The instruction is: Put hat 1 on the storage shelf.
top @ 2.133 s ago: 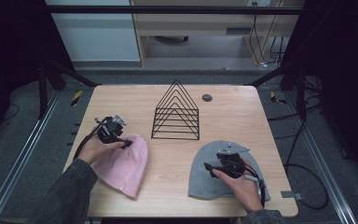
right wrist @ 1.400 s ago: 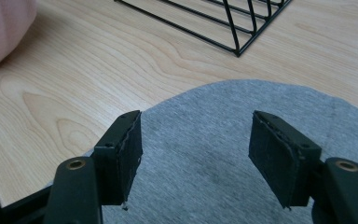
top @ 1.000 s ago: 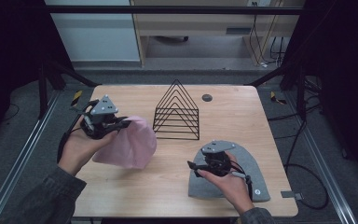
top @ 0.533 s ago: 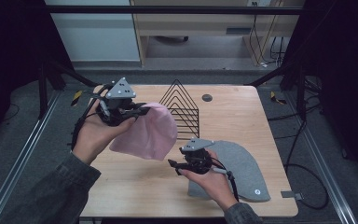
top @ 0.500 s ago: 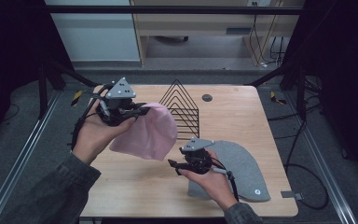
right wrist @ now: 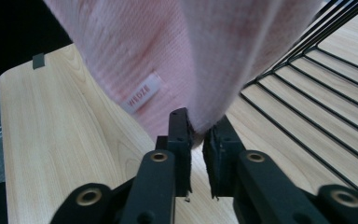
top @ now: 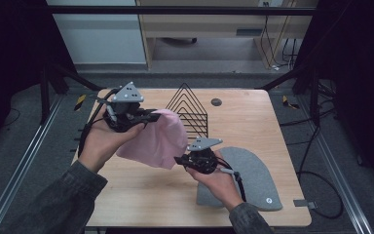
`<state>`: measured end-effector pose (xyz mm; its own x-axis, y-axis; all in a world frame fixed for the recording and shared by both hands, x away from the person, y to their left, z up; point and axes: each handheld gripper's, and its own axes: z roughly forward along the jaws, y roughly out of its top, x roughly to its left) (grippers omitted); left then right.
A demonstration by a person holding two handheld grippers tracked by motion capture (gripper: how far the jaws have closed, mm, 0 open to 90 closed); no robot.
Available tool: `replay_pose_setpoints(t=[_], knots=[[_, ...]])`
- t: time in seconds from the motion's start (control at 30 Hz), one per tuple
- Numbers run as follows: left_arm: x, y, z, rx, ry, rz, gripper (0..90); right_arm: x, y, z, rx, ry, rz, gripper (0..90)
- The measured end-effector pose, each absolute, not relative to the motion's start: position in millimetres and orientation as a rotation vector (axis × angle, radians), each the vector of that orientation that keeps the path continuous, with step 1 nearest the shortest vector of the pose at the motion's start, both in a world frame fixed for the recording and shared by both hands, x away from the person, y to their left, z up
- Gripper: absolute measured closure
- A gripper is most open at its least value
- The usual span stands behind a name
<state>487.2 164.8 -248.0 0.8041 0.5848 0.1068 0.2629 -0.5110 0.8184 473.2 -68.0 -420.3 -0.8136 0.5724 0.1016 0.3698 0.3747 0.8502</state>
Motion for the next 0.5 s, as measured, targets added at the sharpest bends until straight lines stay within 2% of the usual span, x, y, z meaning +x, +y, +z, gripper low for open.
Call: replay_pose_setpoints(t=[0.4,0.5], knots=[[490,180,-254,2.116,0.625,0.472,81.2,474,-84,-409,0.825,2.423,1.407,86.1],[493,182,-252,2.102,0.625,0.46,81.2,475,-97,-389,0.809,2.406,1.398,86.4]])
